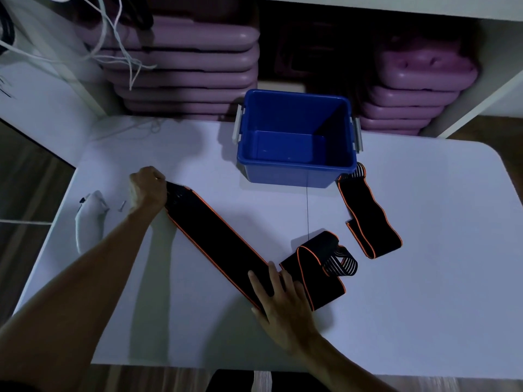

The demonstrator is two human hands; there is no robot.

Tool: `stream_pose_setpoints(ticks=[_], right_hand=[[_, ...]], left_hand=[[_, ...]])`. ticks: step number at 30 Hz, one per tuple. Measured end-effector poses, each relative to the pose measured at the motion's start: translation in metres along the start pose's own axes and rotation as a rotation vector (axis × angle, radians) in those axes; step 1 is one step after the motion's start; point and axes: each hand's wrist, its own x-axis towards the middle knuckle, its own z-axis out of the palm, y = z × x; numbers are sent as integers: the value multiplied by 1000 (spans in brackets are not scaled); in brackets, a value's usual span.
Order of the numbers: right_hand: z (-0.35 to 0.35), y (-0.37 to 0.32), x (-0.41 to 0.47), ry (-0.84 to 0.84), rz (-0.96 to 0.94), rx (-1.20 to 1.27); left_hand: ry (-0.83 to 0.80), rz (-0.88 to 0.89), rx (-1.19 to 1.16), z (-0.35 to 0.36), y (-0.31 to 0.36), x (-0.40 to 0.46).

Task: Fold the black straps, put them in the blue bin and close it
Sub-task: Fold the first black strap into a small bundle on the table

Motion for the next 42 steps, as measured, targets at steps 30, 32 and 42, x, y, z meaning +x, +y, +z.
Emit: stream_pose_setpoints(ticks=[30,32,42], right_hand=[[-4,-17,15,-64,-296,81],[-9,-13,15,-84,-335,110],[-14,14,45,9,-648,-24]], left_hand=[[-211,511,400,31,-57,-123],[-154,568,232,23,-51,-159],[-213,727,115,24,-72,-268]])
